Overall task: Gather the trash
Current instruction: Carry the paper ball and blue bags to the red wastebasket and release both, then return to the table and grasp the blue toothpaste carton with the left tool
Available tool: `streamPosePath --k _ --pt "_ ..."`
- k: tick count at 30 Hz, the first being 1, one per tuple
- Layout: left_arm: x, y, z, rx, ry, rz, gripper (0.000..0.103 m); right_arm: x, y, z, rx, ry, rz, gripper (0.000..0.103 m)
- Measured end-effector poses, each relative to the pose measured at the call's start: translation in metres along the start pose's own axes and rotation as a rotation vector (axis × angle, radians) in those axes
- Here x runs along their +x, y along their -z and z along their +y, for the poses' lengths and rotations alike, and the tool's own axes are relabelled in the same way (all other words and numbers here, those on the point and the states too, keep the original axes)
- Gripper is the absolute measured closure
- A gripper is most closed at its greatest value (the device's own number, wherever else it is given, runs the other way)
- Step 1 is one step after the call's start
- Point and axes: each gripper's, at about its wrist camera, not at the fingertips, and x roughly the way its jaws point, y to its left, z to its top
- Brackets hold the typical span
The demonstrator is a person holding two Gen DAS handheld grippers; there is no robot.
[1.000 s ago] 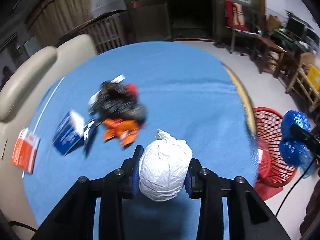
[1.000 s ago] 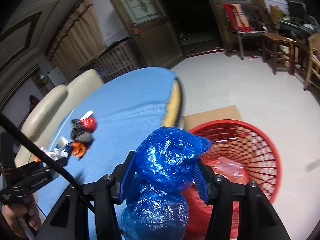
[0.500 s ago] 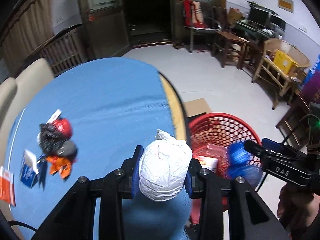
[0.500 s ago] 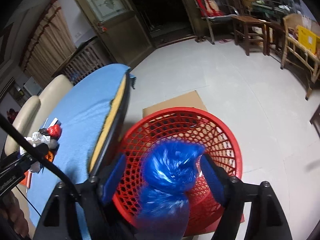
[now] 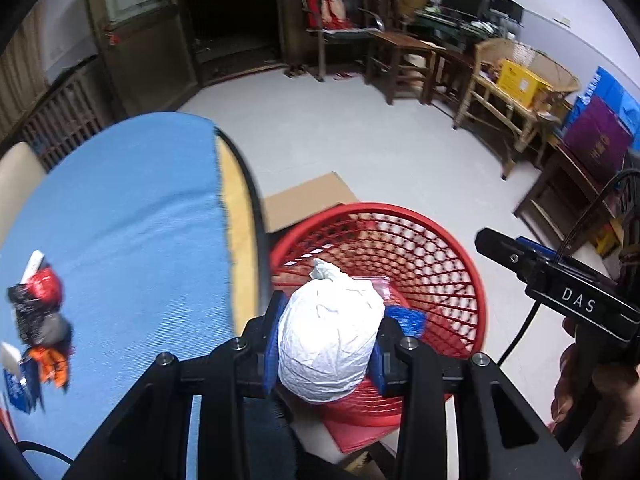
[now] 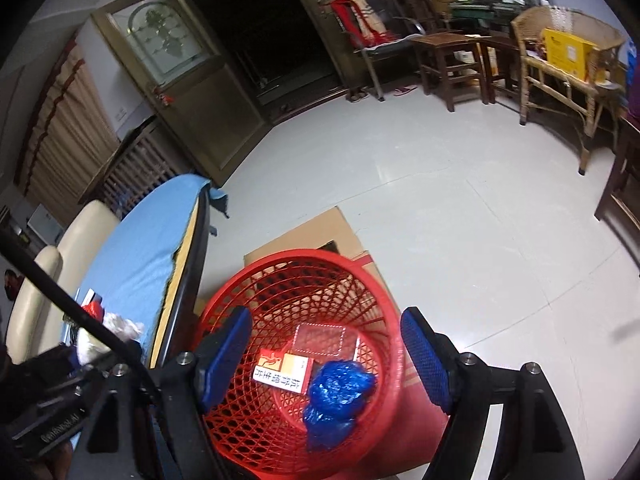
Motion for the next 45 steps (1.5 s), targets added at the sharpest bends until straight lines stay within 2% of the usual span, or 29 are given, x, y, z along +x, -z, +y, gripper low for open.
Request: streamPosePath --k 3,4,5,7,12,17,22,36,41,45 --pt "0.011 -0.004 -0.010 0.017 0.076 0.034 0.061 -0.003 -0.001 -0.003 0.006 0.007 -0.007 0.023" --pt "0.015 -0.004 -0.012 0.022 0.098 0.047 0.051 -0.003 -0.002 -0.004 0.008 0.008 -0.009 0.023" --pt "0.019 -0.005 -0.015 0.030 0.114 0.064 0.035 -0.005 -0.001 -0.005 0.010 0.009 -0.011 0.023" --pt "0.024 -0.006 -0.019 0.042 0.101 0.079 0.024 -0.007 -0.002 -0.006 0.013 0.011 -0.014 0.023" --pt "0.013 -0.003 -0.002 0.000 0.081 0.048 0.024 -0.013 -0.004 -0.006 0.011 0.016 -0.028 0.023" --pt "-0.009 0.008 0.041 -0.096 0.029 -0.003 0.024 -0.015 -0.006 0.002 -0.002 0.014 -0.033 0.023" --pt "-0.034 0.038 0.099 -0.243 -0.046 -0.040 0.024 -0.015 -0.005 0.021 -0.033 -0.006 -0.030 0.023" --pt "-0.088 0.144 0.247 -0.618 -0.252 -0.099 0.024 -0.001 0.023 0.128 -0.228 -0.104 0.041 0.023" --pt "-0.107 0.167 0.301 -0.737 -0.320 -0.137 0.024 0.003 0.036 0.160 -0.292 -0.131 0.067 0.023" --pt "-0.111 0.171 0.343 -0.797 -0.347 -0.171 0.023 0.002 0.042 0.178 -0.324 -0.146 0.072 0.023"
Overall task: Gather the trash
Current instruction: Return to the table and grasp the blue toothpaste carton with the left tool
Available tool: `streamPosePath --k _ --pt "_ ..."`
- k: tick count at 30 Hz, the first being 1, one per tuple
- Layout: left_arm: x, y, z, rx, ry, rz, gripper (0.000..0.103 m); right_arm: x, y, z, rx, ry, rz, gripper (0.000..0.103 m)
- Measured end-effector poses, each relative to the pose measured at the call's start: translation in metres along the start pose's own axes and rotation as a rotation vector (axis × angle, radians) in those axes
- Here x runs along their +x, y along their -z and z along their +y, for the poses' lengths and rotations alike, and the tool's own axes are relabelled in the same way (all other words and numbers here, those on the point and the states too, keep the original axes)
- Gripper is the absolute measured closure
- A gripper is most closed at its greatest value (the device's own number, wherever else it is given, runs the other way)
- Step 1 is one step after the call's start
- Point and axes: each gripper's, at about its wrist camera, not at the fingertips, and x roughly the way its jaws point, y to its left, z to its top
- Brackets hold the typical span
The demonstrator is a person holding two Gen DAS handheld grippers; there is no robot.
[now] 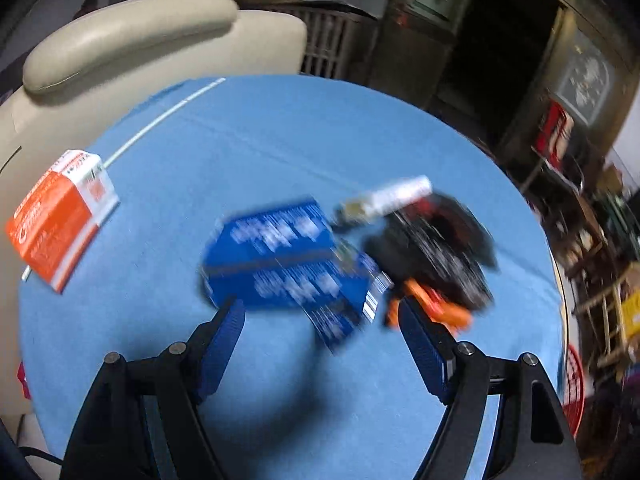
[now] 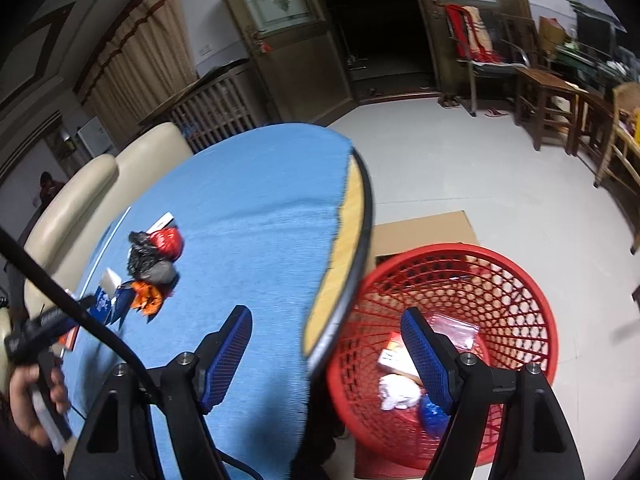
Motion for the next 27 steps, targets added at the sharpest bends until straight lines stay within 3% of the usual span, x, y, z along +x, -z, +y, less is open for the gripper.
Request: streamPosePath --k 7,15,27 --pt "0.028 -0.028 0.019 -0.025 0.009 0.010 0.022 0.001 -0.001 0.017 -0.033 0.001 0.012 0.023" --pt "0.049 -0.024 0.015 0.024 -0.025 0.017 0.018 0.007 -0.002 0.025 -0.055 0.001 0.031 0.023" --pt "0.072 -0.026 0.029 -0.018 -0.022 0.065 0.010 0.017 -0.001 0.058 -0.114 -0.017 0.049 0.023"
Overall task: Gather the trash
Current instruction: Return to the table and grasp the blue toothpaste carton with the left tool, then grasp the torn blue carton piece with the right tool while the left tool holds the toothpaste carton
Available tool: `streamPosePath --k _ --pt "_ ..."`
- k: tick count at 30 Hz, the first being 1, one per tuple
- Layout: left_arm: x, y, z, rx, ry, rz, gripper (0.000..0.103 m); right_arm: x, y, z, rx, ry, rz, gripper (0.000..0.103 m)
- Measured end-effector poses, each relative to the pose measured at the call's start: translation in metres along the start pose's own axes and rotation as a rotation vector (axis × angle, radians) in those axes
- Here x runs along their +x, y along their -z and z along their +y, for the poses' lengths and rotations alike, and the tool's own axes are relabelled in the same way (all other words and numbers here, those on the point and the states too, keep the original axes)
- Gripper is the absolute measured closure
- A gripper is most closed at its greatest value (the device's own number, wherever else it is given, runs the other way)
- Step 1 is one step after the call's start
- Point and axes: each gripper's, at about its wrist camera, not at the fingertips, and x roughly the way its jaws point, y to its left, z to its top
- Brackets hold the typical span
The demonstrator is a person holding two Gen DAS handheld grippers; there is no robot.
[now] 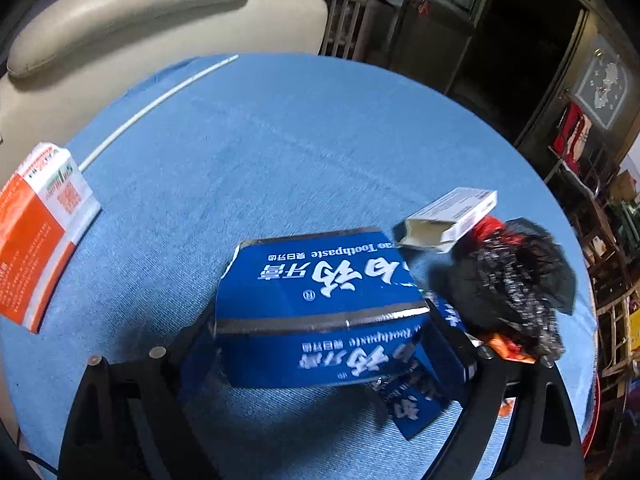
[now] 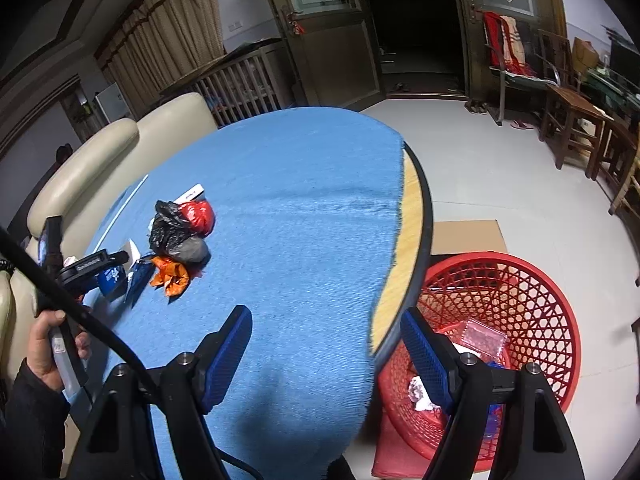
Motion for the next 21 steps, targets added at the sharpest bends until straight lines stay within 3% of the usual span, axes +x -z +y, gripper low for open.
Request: streamPosePath --k 4,13,21 --pt "-0.004 0.004 0.005 0.002 0.023 -0.035 0.013 0.000 -0.002 0.009 -0.019 0.000 -0.001 0.023" --pt "-0.042 0.029 0.034 -0.002 -0.087 -0.108 0.014 0.019 -0.004 0.047 -0.082 -0.033 0.038 0.023" --pt "-0.057 0.054 0.065 -0.033 -0.159 -0.111 0.014 0.070 -0.007 0.153 -0.220 -0.245 0.123 0.023"
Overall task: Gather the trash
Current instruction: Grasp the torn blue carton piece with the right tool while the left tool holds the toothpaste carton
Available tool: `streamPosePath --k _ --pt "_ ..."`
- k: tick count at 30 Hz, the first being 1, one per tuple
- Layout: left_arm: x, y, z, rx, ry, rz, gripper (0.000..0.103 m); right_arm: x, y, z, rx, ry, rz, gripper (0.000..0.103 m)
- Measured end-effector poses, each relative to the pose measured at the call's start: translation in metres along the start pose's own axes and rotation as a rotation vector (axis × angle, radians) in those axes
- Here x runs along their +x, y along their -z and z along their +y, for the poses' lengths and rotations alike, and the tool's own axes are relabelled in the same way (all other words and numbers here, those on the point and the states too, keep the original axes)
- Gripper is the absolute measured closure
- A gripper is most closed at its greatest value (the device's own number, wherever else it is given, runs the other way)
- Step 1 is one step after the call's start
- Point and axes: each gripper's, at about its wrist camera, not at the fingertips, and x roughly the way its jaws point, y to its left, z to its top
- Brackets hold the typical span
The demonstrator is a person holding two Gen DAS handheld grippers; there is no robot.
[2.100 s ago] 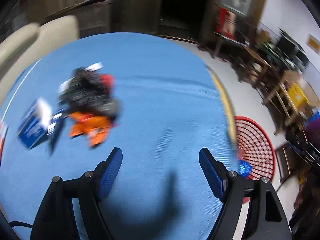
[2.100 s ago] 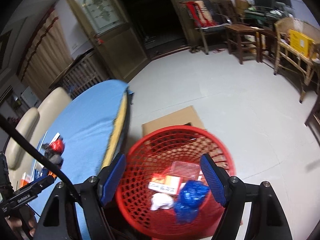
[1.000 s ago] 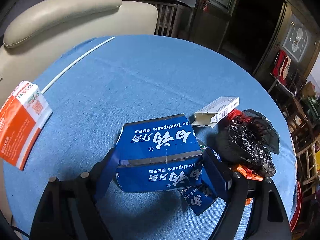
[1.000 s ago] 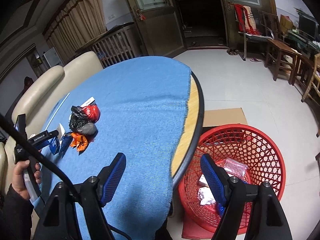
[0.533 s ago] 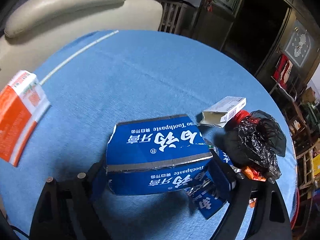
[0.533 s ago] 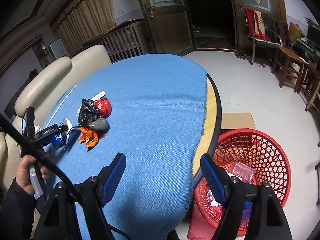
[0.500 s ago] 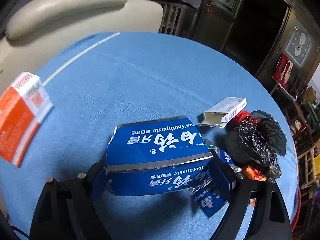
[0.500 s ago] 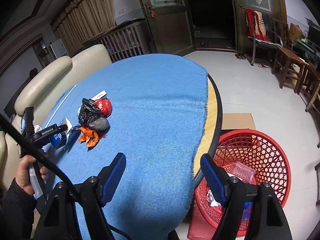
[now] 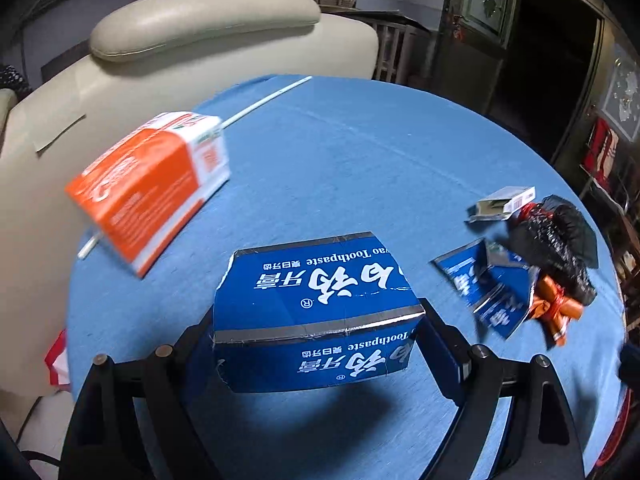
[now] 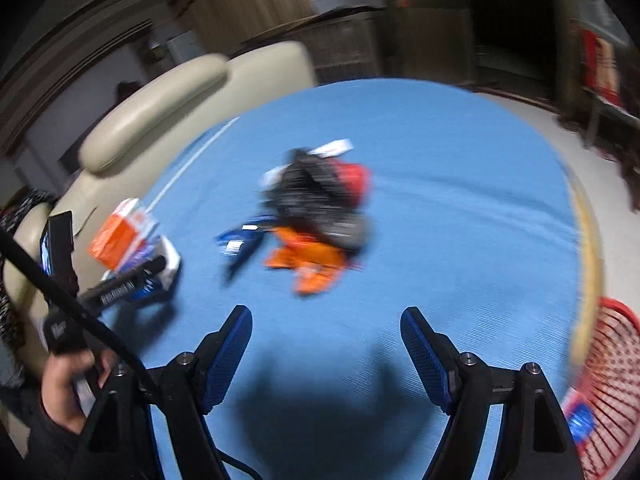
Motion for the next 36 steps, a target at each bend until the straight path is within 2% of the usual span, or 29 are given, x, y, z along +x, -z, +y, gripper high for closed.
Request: streamPosePath --k 6,12,14,16,18,24,31,36 --pt "-0.001 0.005 0.012 -0.011 -0.007 0.012 0.014 0.062 -0.039 0.049 -0.022 -0.111 0.039 0.023" --pt "0.001 0.006 0.011 -0.007 -0.006 0.021 0.014 0.111 -0.062 0.059 -0.030 -0.045 0.087 0.024" --pt "0.004 0.006 0.011 -0.004 -0.008 0.029 0.014 0.122 -0.062 0.060 -0.037 -0.024 0.105 0.030" --pt "0.005 0.008 0.010 -0.003 -0.009 0.037 0.014 0.130 -0.065 0.065 -0.074 0.002 0.099 0.049" --pt "0.007 0.008 0.008 0.005 -0.011 0.045 0.014 0.139 -0.067 0.063 -0.057 -0.018 0.130 0.063" --pt "0.002 0.011 0.002 0.017 -0.016 0.041 0.014 0.121 -0.061 0.058 -0.061 -0.046 0.099 0.064" --pt "-0.011 0.010 -0.020 0.059 -0.011 0.024 0.014 0.063 -0.044 0.037 -0.031 -0.086 0.011 0.064" --pt "-0.022 0.013 -0.043 0.094 0.002 0.028 0.014 0.027 -0.024 0.006 0.027 -0.094 -0.027 0.064"
